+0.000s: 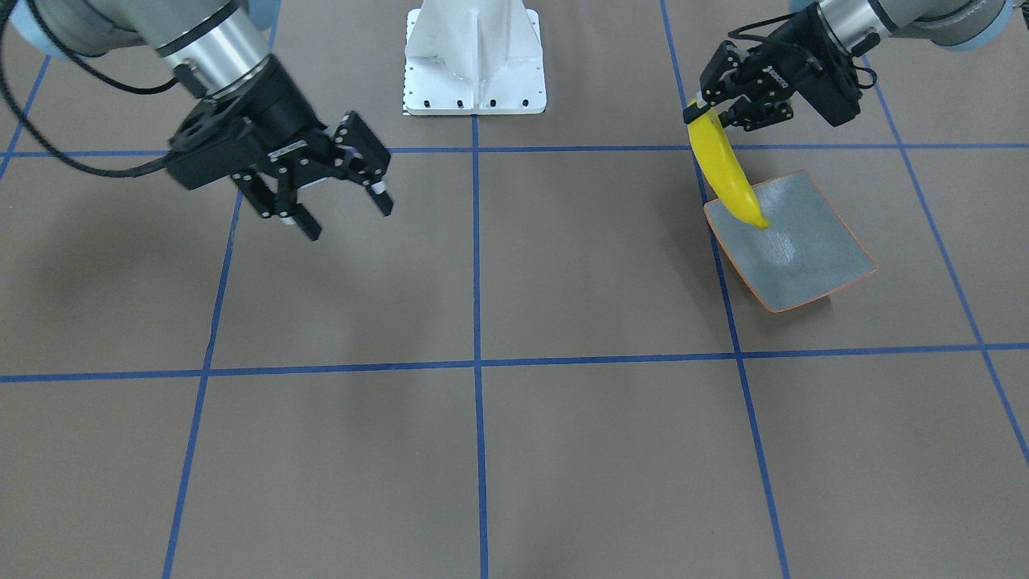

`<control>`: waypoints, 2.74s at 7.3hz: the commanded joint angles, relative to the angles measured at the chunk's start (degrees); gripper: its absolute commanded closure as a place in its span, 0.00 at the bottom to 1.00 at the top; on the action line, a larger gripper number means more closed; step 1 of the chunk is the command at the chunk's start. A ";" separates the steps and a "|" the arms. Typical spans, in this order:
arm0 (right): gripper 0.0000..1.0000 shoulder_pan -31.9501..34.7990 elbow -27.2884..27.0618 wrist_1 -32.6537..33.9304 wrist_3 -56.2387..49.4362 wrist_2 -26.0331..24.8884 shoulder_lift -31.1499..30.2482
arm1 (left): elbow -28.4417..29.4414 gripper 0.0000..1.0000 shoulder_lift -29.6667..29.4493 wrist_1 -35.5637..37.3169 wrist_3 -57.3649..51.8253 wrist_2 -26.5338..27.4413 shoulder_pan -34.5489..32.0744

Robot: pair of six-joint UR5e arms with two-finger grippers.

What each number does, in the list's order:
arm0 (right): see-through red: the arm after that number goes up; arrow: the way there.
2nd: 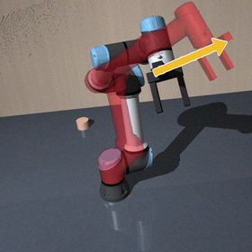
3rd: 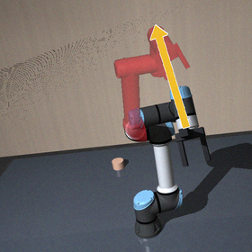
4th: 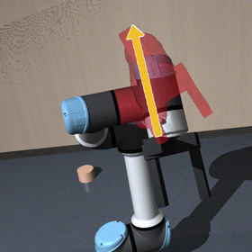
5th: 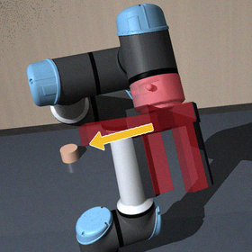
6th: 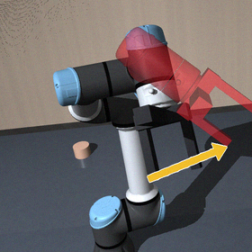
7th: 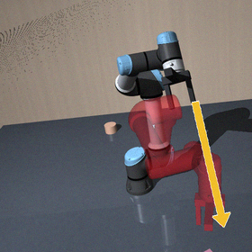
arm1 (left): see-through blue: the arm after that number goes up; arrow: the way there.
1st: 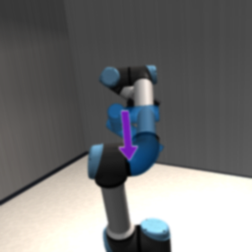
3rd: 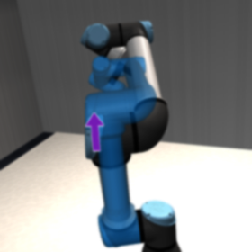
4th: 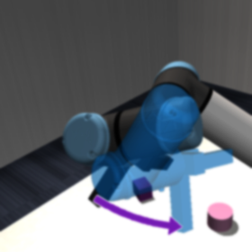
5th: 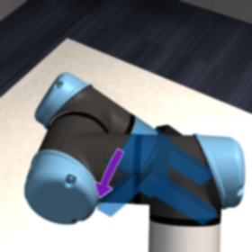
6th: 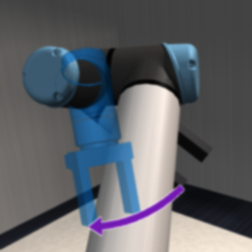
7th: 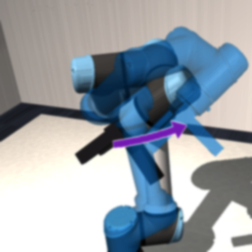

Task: Transfer all bananas from basket to plate

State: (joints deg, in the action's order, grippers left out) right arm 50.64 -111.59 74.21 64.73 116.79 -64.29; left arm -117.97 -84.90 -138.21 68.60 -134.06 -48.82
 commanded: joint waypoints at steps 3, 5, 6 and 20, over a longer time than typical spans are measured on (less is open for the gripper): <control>0.00 11.37 -0.04 1.47 -24.50 6.85 -12.85 | 3.51 1.00 6.50 0.57 -0.14 12.66 6.26; 0.00 19.11 0.84 1.64 -39.43 12.56 -18.83 | 5.90 1.00 6.50 1.71 -1.88 13.29 6.81; 0.00 22.02 1.28 1.91 -45.59 13.54 -21.29 | 6.17 0.98 6.15 4.76 -4.76 14.52 6.81; 0.02 47.96 28.16 4.19 -98.39 18.39 -33.01 | 3.45 0.00 3.96 6.81 -14.02 4.69 -7.96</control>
State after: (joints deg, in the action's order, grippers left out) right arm 96.65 -86.14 78.42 -33.50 135.04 -96.99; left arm -114.45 -80.61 -131.40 54.58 -129.39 -56.70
